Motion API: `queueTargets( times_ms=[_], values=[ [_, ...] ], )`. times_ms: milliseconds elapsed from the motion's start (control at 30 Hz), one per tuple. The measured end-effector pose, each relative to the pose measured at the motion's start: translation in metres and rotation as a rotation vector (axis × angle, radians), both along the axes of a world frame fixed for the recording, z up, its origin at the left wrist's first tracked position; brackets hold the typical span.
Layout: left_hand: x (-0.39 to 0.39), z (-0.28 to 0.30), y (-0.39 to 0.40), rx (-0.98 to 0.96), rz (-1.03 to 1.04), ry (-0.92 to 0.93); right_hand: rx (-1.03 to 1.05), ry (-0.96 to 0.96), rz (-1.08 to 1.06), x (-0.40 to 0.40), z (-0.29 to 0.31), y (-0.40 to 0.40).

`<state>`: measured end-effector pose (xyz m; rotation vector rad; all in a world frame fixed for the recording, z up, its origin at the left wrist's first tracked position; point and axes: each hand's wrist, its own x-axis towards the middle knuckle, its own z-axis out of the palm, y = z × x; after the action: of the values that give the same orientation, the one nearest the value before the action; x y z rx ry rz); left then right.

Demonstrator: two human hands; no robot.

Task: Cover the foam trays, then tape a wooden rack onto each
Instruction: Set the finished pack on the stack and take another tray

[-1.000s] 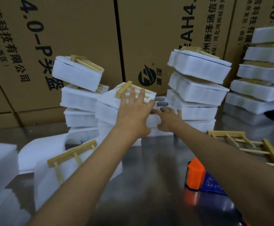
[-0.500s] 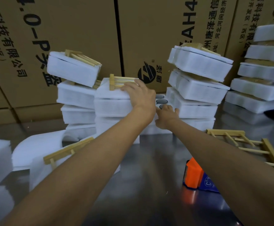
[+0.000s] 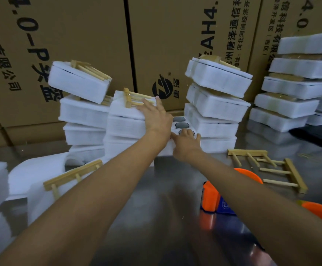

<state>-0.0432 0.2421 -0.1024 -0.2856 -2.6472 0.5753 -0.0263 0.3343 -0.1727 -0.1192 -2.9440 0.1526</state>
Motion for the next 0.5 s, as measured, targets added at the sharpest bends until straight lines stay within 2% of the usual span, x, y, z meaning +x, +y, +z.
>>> queueTargets(
  times_ms=[200,300,367,500],
  values=[
    [0.023,0.014,-0.021,0.034,-0.181,-0.137,0.025,0.051,0.055,0.057,0.012,-0.001],
    [0.037,0.024,-0.035,-0.061,-0.291,-0.087,0.067,0.108,0.074,0.084,0.022,-0.006],
    [0.048,0.027,-0.046,-0.057,-0.382,-0.061,0.058,0.137,0.084,0.102,0.029,-0.009],
    [0.083,0.015,-0.066,0.259,-0.683,-0.145,0.051,0.177,0.110,0.143,0.036,-0.016]
  ],
)
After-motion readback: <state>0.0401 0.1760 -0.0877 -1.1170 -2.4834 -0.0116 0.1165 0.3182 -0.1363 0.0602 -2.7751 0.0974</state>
